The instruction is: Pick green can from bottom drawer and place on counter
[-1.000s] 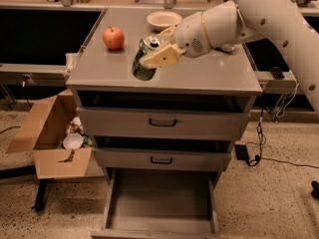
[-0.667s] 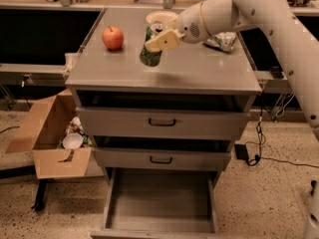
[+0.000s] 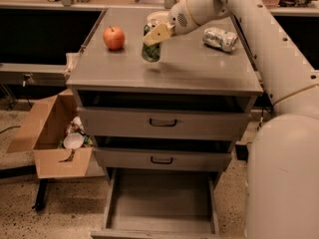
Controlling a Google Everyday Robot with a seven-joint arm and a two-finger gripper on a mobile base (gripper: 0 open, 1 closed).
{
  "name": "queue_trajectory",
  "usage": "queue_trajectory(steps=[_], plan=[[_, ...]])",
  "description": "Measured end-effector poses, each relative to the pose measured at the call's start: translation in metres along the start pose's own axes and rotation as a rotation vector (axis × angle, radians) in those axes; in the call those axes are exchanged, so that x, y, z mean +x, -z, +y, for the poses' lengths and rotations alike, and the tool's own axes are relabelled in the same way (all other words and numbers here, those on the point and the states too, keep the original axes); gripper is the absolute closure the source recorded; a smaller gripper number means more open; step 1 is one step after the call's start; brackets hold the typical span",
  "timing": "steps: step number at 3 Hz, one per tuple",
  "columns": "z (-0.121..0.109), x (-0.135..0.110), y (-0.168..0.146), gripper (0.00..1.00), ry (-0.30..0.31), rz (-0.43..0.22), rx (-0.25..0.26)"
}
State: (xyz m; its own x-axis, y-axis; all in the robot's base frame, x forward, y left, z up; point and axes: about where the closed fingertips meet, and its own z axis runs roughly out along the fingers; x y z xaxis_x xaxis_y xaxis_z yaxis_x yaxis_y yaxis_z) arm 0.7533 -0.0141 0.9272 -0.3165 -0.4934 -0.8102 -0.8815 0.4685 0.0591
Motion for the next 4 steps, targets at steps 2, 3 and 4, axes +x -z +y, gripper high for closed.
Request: queue_trajectory(steps=[2,3,4], plan=[[-0.0119,0.0083,-0.0196,0.81,-0.029,0.08,-0.003],[-0.0119,0.0083,-0.0197,0.58,-0.029,0.08,-0.003],[-0.0119,0.0083,-0.0197,0.35,-0.029,0.08,-0.003]])
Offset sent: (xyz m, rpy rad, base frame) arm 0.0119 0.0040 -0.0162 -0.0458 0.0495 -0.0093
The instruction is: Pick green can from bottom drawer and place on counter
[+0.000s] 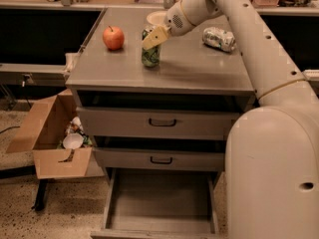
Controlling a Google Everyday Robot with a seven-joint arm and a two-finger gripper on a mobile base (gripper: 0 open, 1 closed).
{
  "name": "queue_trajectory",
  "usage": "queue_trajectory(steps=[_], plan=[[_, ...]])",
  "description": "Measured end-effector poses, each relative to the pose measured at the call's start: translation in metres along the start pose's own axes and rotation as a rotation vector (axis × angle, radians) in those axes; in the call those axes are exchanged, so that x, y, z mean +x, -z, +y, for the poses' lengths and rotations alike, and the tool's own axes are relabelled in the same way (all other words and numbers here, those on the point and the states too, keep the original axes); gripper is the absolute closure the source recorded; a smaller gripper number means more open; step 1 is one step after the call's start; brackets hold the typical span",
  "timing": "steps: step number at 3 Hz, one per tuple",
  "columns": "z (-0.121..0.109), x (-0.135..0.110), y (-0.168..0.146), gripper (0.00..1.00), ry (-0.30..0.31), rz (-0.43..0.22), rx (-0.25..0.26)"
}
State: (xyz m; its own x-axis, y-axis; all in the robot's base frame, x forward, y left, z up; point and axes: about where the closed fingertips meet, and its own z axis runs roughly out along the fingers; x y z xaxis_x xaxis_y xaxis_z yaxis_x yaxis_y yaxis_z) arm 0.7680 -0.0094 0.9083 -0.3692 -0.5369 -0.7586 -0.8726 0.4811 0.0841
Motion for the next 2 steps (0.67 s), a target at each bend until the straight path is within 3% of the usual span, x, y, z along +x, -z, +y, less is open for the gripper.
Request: queue_trajectory(steps=[1,2], plan=[[0.0,0.0,0.0,0.12,0.0,0.0,0.0],[0.0043,-0.0028,0.0097,0.0,0.022,-0.026,-0.008]])
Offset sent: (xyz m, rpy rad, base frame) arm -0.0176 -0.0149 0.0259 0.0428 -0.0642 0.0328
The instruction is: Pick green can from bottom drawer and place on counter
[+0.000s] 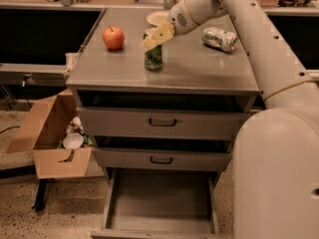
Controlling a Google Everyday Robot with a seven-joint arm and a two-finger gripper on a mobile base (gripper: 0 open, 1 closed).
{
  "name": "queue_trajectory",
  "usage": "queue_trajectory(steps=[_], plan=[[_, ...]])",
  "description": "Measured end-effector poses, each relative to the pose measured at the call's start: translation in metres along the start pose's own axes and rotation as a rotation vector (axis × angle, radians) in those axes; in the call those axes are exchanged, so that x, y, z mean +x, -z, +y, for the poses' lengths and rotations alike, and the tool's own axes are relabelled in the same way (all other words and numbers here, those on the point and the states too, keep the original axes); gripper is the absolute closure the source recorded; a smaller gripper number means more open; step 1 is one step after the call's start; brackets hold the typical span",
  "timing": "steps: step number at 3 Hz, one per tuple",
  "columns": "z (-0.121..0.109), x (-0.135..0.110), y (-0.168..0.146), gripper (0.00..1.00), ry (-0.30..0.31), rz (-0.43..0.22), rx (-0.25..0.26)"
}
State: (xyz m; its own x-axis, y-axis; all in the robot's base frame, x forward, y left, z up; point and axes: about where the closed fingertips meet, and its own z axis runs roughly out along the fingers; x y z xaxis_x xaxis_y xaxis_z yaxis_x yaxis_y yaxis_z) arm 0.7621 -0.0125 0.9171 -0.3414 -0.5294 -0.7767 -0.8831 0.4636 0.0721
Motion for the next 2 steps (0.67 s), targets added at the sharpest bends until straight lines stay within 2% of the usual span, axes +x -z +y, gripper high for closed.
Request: queue_trajectory(steps=[1,2], plan=[[0.006,-0.014,0.034,0.0,0.047,-0.081,0.006],[0.015,-0.036,0.089,0.0,0.136,-0.192,0.046]])
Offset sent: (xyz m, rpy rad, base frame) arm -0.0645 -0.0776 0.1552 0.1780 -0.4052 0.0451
